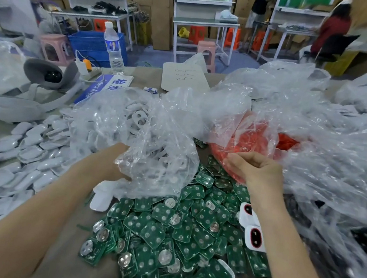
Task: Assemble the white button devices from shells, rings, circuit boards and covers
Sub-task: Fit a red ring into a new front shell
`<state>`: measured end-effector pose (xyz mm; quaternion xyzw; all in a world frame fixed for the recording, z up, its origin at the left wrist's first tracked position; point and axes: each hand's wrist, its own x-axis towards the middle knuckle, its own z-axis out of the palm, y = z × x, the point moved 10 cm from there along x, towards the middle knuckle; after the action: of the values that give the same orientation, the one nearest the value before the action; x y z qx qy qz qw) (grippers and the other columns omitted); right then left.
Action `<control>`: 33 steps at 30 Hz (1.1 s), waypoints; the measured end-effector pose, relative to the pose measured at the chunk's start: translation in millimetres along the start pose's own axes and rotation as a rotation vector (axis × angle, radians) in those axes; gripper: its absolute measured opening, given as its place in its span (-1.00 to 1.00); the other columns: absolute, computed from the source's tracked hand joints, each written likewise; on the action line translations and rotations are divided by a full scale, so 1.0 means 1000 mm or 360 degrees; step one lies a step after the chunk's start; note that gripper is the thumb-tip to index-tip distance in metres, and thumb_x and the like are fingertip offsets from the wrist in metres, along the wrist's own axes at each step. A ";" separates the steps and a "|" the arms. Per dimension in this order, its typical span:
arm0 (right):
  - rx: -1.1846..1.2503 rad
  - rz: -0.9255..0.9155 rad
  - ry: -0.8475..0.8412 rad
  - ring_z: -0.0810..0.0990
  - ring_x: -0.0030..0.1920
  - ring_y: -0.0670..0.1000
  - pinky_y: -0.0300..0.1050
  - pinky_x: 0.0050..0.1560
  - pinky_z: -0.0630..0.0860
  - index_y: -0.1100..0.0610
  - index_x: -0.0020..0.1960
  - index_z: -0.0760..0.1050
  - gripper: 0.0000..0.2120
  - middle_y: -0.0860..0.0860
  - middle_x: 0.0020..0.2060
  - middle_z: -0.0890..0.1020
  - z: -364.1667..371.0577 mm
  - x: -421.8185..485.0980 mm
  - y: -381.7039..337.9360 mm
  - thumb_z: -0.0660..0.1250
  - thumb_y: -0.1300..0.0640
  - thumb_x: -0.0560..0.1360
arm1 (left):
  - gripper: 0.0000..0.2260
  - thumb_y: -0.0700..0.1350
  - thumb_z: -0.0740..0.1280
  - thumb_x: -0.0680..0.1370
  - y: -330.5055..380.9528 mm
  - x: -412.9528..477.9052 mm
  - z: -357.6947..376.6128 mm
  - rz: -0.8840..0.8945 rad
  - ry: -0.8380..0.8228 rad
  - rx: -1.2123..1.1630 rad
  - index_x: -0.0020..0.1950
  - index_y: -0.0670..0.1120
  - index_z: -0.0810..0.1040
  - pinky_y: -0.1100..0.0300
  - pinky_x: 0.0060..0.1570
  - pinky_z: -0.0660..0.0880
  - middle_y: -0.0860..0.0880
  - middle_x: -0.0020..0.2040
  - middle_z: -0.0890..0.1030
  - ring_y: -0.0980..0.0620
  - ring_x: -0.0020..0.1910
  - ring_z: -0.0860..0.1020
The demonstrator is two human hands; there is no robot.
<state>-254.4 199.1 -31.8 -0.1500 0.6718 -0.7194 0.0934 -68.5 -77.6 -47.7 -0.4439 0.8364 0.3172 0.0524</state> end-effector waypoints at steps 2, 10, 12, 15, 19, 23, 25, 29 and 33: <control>0.0037 -0.0054 -0.0086 0.71 -0.24 0.00 -0.23 -0.19 0.64 0.03 -0.06 0.61 -0.78 0.06 -0.23 0.72 0.008 -0.002 -0.001 0.50 0.28 0.38 | -0.49 -0.36 0.30 0.55 0.006 -0.006 0.000 0.0102 -0.0025 0.0063 0.47 -0.30 0.23 0.20 0.05 0.28 -0.28 0.40 0.37 -0.16 0.31 0.41; -0.0048 0.0026 -0.0157 0.68 -0.10 -0.16 -0.23 -0.07 0.55 -0.14 -0.12 0.64 -0.76 -0.17 -0.14 0.72 0.007 -0.003 0.004 0.50 0.20 0.39 | -0.77 0.00 0.21 0.62 0.072 -0.058 -0.109 0.0927 0.1059 -0.0746 -0.17 0.00 0.58 0.04 -0.11 0.58 -0.02 -0.33 0.66 0.02 -0.27 0.62; 0.0051 0.0058 -0.0184 0.69 -0.11 -0.12 -0.28 -0.15 0.56 -0.09 -0.09 0.64 -0.78 -0.11 -0.13 0.72 0.008 -0.002 0.007 0.49 0.22 0.39 | -0.81 -0.05 0.21 0.61 0.096 -0.060 -0.080 0.1058 0.0662 -0.1336 -0.07 0.00 0.60 0.17 -0.27 0.59 0.10 -0.28 0.67 0.11 -0.32 0.63; 0.0249 0.0111 -0.0227 0.69 -0.08 -0.02 -0.17 -0.07 0.57 0.01 -0.03 0.66 -0.75 0.02 -0.08 0.72 0.012 -0.003 0.010 0.50 0.14 0.29 | -0.83 -0.21 0.23 0.64 0.124 -0.054 0.034 0.0699 -0.0237 -0.1780 0.13 -0.24 0.55 0.37 -0.35 0.53 -0.05 -0.18 0.71 0.11 -0.35 0.64; 0.0131 0.0011 -0.0317 0.68 -0.02 -0.02 -0.25 -0.14 0.56 -0.12 -0.08 0.68 -0.76 -0.03 -0.07 0.72 0.022 -0.010 0.007 0.50 0.12 0.29 | -0.81 -0.23 0.18 0.64 0.114 -0.048 0.120 0.0211 -0.0853 -0.2349 0.14 -0.32 0.50 0.26 -0.30 0.60 -0.22 -0.15 0.70 -0.03 -0.28 0.67; -0.0095 -0.0091 -0.0346 0.67 -0.10 -0.12 -0.35 -0.22 0.54 -0.10 -0.07 0.66 -0.77 -0.09 -0.12 0.72 0.026 -0.011 0.006 0.50 0.22 0.38 | -0.75 -0.19 0.17 0.59 0.111 -0.044 0.129 0.0207 -0.0984 -0.2627 0.11 -0.34 0.52 0.18 -0.26 0.63 -0.29 -0.09 0.67 -0.11 -0.26 0.68; -0.0208 -0.0140 -0.0325 0.67 -0.10 -0.16 -0.32 -0.16 0.56 -0.10 -0.04 0.64 -0.76 -0.14 -0.14 0.71 0.026 -0.012 0.004 0.51 0.20 0.38 | -0.69 -0.17 0.24 0.50 0.110 -0.045 0.130 0.0199 -0.0975 -0.2624 0.13 -0.35 0.51 0.15 -0.23 0.64 -0.31 -0.06 0.67 -0.15 -0.21 0.69; -0.0251 -0.0166 -0.0265 0.67 -0.13 -0.14 -0.33 -0.24 0.55 -0.09 -0.05 0.64 -0.76 -0.15 -0.15 0.70 0.024 -0.013 0.003 0.51 0.21 0.38 | -0.73 -0.22 0.24 0.56 0.106 -0.043 0.130 0.0221 -0.0969 -0.2631 0.17 -0.37 0.50 0.11 -0.13 0.65 -0.36 0.04 0.64 -0.23 -0.02 0.68; -0.0342 -0.0123 -0.0174 0.65 -0.15 -0.08 -0.22 -0.16 0.58 -0.16 -0.09 0.66 -0.76 -0.12 -0.16 0.69 0.016 -0.009 0.006 0.54 0.15 0.34 | -0.75 -0.22 0.17 0.63 0.104 -0.041 0.130 0.0312 -0.0973 -0.2580 0.17 -0.34 0.53 0.14 -0.11 0.63 -0.36 0.08 0.63 -0.25 0.06 0.65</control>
<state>-240.4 186.6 -37.7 -0.2239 0.7326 -0.6370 0.0856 -149.8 68.4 -84.9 -0.1657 0.3367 0.9230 -0.0851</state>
